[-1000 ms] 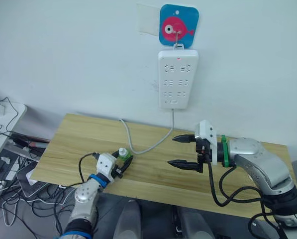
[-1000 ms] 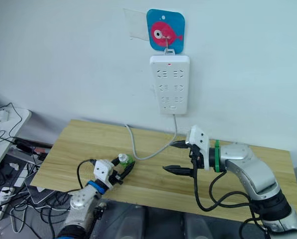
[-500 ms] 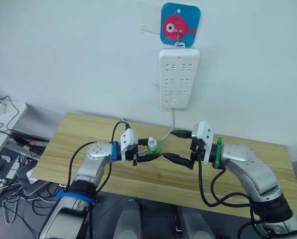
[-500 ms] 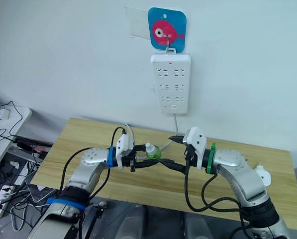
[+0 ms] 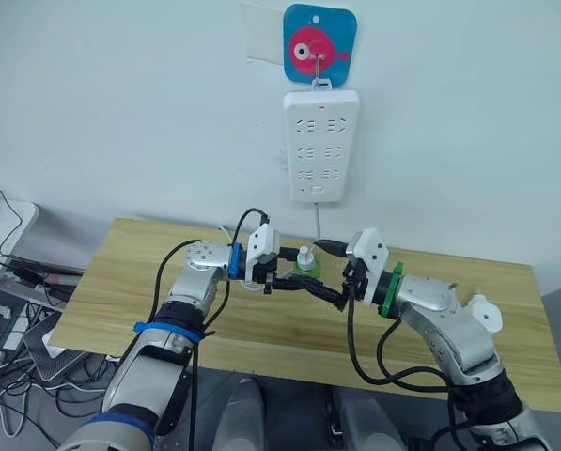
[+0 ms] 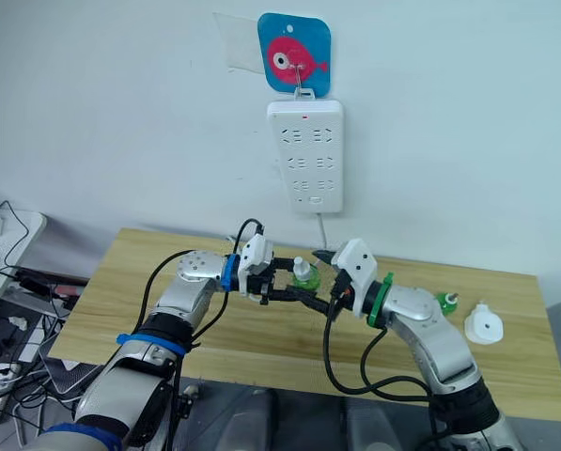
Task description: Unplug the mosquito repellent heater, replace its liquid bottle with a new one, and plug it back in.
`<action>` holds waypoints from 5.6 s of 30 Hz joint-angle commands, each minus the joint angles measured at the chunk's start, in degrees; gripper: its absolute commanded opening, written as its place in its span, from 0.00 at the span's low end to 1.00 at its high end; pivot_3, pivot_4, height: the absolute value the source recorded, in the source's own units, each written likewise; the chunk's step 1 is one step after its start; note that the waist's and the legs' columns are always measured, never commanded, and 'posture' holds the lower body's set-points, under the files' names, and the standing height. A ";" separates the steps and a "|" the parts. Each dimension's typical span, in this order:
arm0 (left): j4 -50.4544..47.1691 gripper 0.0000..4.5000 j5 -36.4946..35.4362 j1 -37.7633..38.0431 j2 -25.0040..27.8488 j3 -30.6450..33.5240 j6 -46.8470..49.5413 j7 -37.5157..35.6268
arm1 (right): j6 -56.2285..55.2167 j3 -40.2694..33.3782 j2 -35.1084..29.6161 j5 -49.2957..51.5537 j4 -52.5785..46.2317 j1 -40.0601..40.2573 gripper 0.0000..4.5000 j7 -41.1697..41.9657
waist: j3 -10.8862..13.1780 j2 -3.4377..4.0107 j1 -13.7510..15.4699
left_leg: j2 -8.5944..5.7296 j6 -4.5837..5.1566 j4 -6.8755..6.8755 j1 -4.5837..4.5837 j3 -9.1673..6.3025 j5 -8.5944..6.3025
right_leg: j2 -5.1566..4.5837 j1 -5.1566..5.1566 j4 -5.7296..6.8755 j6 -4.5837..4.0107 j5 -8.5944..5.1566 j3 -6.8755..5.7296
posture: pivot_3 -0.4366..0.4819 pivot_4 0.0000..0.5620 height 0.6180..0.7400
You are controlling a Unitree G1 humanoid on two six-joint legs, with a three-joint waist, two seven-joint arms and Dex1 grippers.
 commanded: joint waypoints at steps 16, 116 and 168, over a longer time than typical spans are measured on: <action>-4.09 0.50 -0.63 0.68 0.57 0.34 -0.58 -3.56 | 0.11 -0.27 -3.32 2.84 1.12 -3.34 0.21 7.28 | -0.03 0.00 -0.09 | -0.01 -0.22 0.02 0.12 -0.08 0.20 | 0.02 -0.03 0.40 -0.01 0.01 -0.03 | 0.53 0.28 1.00; -10.05 0.50 -1.90 4.79 -0.02 -2.73 1.95 -7.71 | 0.82 -8.17 -14.99 7.13 1.18 -2.60 1.00 25.51 | -1.78 0.03 0.52 | 0.01 -0.14 0.06 0.24 -0.24 0.34 | 0.08 0.03 0.61 -0.15 0.08 -0.14 | 0.53 0.28 1.00; -9.19 0.50 -1.17 3.40 -1.22 -2.11 2.27 -5.22 | 2.16 1.08 -2.54 1.28 -2.58 -0.89 1.00 0.01 | -3.06 0.14 -0.43 | 0.00 0.10 0.02 0.35 -0.19 0.31 | 0.16 0.09 0.65 -0.18 0.10 -0.05 | 0.50 0.24 1.00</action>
